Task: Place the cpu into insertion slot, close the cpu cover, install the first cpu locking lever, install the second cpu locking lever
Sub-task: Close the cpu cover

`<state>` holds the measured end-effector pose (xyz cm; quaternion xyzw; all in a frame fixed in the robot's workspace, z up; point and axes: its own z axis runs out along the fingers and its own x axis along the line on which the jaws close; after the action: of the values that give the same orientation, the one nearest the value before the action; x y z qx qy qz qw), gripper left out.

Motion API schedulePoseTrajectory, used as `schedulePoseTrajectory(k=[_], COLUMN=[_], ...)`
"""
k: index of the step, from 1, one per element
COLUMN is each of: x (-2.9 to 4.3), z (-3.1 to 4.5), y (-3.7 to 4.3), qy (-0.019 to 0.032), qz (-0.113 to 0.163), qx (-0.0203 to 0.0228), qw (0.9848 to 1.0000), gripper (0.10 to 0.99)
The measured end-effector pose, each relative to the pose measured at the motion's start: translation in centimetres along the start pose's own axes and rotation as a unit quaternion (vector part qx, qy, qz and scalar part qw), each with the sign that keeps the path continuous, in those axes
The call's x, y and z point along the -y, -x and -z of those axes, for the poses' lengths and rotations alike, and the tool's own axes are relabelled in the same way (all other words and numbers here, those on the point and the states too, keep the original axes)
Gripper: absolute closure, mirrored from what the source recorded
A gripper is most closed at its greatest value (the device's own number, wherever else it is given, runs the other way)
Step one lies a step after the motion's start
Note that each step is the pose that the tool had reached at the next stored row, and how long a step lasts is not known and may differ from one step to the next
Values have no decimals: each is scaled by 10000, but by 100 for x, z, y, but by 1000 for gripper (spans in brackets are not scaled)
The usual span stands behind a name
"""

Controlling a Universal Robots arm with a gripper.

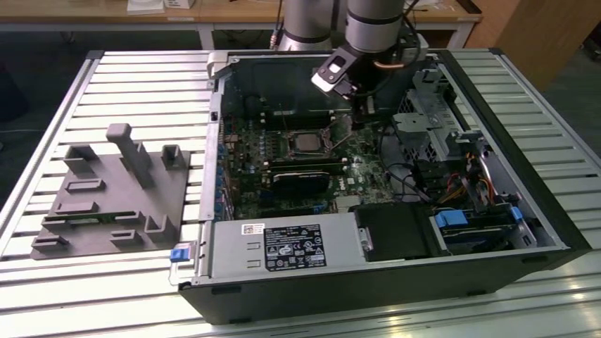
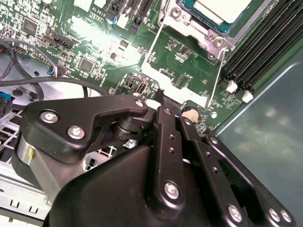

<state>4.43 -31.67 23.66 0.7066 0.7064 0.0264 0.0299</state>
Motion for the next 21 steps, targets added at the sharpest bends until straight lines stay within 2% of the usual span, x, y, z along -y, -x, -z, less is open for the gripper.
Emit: schedulePoseTrajectory(k=[13,21], x=[107,205], z=[9,16], y=[0,0], qy=[0,0], qz=[0,0], qx=[0,0], qw=[10000,10000], gripper=[980,980])
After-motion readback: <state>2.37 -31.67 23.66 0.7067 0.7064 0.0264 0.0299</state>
